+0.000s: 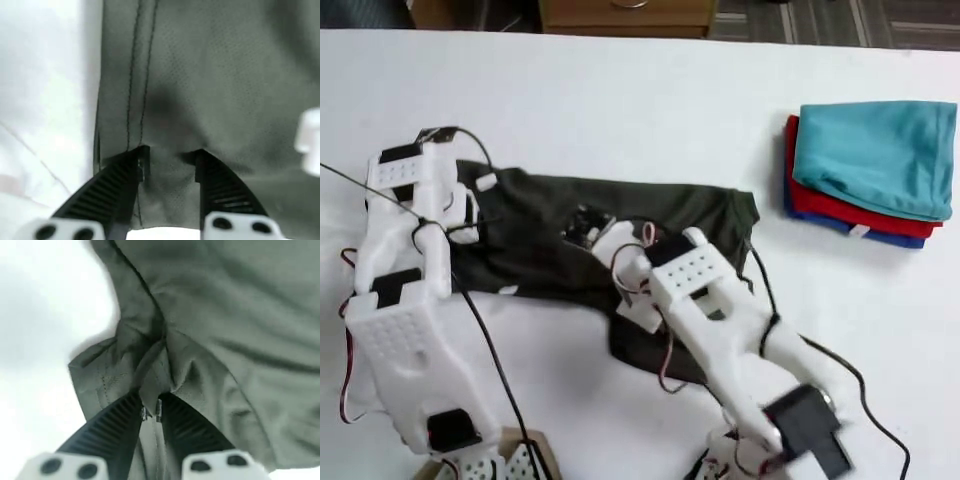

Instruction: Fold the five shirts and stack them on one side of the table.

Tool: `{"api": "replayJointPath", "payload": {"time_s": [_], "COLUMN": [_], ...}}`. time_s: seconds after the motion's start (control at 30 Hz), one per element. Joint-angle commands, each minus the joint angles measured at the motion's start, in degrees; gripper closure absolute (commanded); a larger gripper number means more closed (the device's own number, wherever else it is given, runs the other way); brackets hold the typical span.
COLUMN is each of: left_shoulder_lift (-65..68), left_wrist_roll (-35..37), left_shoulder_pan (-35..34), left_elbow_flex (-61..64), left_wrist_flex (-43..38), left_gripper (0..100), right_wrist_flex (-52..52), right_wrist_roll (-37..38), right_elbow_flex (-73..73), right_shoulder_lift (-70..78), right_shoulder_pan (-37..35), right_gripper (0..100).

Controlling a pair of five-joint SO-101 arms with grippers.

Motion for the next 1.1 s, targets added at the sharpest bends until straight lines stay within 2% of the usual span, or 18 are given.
{"api": "replayJointPath", "payload": {"time_s": [0.0, 0.2, 0.33, 0.43, 0.73, 0.8, 0.97, 1.07], "left_shoulder_lift": [0.79, 0.79, 0.79, 0.79, 0.79, 0.79, 0.79, 0.79], "left_wrist_roll": [0.62, 0.7, 0.7, 0.79, 0.79, 0.79, 0.79, 0.79], "left_shoulder_pan": [0.62, 0.62, 0.62, 0.62, 0.62, 0.62, 0.62, 0.62], "left_elbow_flex": [-0.57, -0.57, -0.57, -0.57, -0.57, -0.57, -0.57, -0.57], "left_wrist_flex": [-3.25, -3.25, -3.25, -3.25, -3.25, -3.25, -3.25, -3.25], "left_gripper": [83, 83, 83, 83, 83, 83, 83, 83], "right_wrist_flex": [3.21, 6.99, 8.66, 7.16, 0.75, 0.57, 1.1, 5.49], "right_wrist_roll": [0.44, 0.44, 0.44, 0.44, 0.44, 0.09, 0.35, 0.35], "right_elbow_flex": [-1.49, -1.32, -1.32, 0.35, 10.55, 10.81, 10.46, 8.26], "right_shoulder_lift": [-7.16, -9.27, -9.19, -9.1, -9.01, -9.01, -9.71, -9.71], "right_shoulder_pan": [-0.22, -0.92, -5.58, -8.4, -8.4, -8.4, -8.4, -8.48], "right_gripper": [98.1, 98.1, 98.1, 98.1, 98.0, 95.1, 79.3, 78.3]}}
